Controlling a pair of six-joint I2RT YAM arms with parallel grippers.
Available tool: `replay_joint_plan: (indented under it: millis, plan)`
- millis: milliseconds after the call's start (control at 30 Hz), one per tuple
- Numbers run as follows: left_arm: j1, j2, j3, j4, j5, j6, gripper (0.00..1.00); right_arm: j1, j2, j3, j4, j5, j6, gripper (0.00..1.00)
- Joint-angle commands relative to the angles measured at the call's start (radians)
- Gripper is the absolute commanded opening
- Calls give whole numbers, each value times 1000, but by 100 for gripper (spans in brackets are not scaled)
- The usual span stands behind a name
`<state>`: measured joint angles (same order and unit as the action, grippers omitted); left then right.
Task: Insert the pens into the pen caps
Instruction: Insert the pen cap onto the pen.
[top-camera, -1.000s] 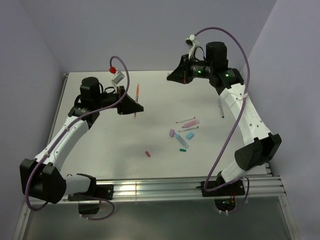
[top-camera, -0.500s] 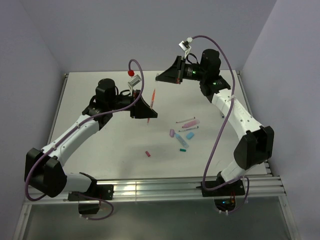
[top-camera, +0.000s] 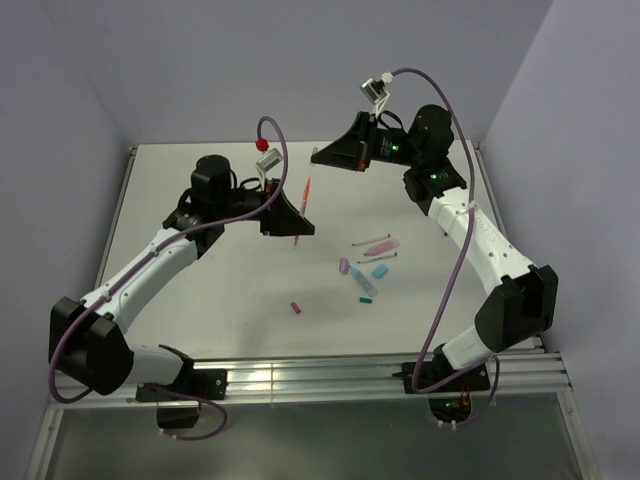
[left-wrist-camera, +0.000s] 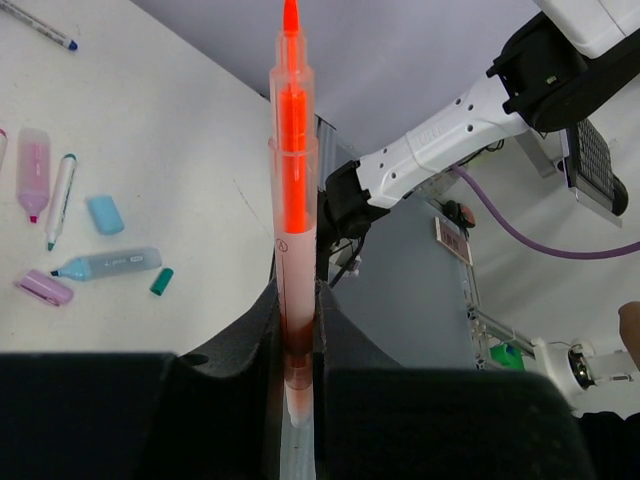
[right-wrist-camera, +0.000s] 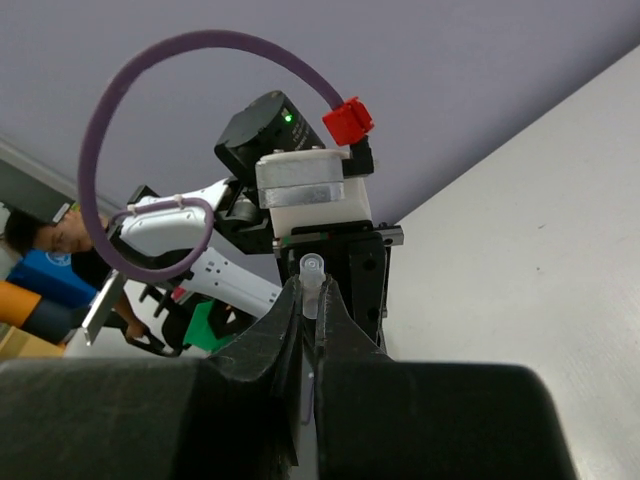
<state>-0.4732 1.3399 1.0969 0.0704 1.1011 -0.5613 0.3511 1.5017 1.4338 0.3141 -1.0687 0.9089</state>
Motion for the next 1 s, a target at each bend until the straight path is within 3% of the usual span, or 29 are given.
replay_joint_plan:
  millis: [0, 967]
  plan:
    - [-5, -8, 60, -11, 3, 29, 0, 11, -38, -18, 59, -14, 13, 0]
    - [-10, -30, 27, -26, 3, 46, 0, 35, -40, -42, 51, -11, -10, 0]
